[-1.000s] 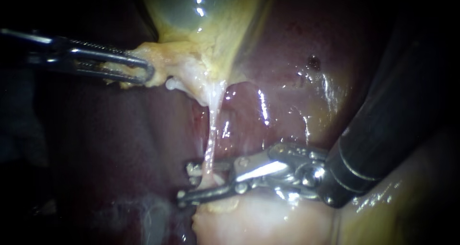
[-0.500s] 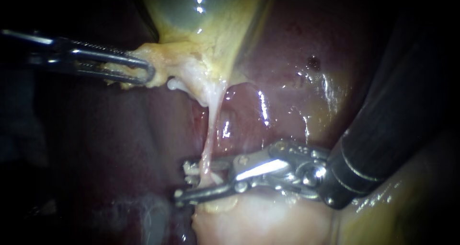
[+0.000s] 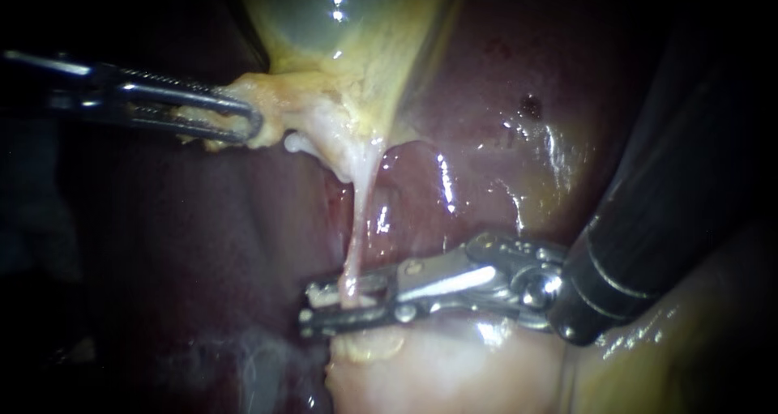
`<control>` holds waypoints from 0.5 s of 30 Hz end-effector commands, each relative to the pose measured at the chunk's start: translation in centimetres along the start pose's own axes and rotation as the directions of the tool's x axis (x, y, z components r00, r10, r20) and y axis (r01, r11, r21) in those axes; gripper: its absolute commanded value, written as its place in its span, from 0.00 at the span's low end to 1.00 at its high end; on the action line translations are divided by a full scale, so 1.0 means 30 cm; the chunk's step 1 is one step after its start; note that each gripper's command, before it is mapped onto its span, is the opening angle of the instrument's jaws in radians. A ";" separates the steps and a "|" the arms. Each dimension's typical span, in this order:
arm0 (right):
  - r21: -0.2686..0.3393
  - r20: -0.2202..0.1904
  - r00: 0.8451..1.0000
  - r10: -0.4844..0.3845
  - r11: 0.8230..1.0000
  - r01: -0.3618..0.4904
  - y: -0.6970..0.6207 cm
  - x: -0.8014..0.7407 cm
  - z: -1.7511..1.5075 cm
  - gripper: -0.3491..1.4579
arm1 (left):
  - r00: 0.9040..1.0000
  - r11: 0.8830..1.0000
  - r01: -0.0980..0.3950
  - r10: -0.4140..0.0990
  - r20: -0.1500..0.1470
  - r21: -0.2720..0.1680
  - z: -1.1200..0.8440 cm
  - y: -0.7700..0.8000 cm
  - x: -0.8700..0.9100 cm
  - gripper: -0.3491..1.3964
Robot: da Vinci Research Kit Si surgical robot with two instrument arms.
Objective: Clipping first clip right tube
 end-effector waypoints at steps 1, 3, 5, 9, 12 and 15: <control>-0.002 0.007 0.999 0.033 0.999 -0.033 -0.0004 0.0001 0.000 0.00 | 1.000 1.000 0.000 0.000 0.000 0.000 0.0000 0.0000 0.0000 0.00; -0.017 0.031 0.997 0.069 0.998 -0.068 -0.0004 -0.0003 -0.001 0.00 | 1.000 1.000 0.000 0.000 0.000 0.000 0.0000 0.0000 0.0000 0.00; -0.033 0.056 0.996 0.069 0.997 -0.067 -0.0003 -0.0009 -0.001 0.00 | 1.000 1.000 0.000 0.000 0.000 0.000 0.0000 0.0000 0.0000 0.00; -0.043 0.071 0.995 0.068 0.997 -0.065 0.0003 -0.0020 -0.002 0.00 | 1.000 1.000 0.000 0.000 0.000 0.000 0.0000 0.0000 0.0000 0.00; -0.043 0.071 0.995 0.067 0.997 -0.064 0.0006 -0.0023 -0.001 0.00 | 1.000 1.000 0.000 0.000 0.000 0.000 0.0000 0.0000 0.0000 0.00; -0.043 0.072 0.995 0.066 0.997 -0.063 0.0007 -0.0027 -0.001 0.00 | 1.000 1.000 0.000 0.000 0.000 0.000 0.0000 0.0000 0.0000 0.00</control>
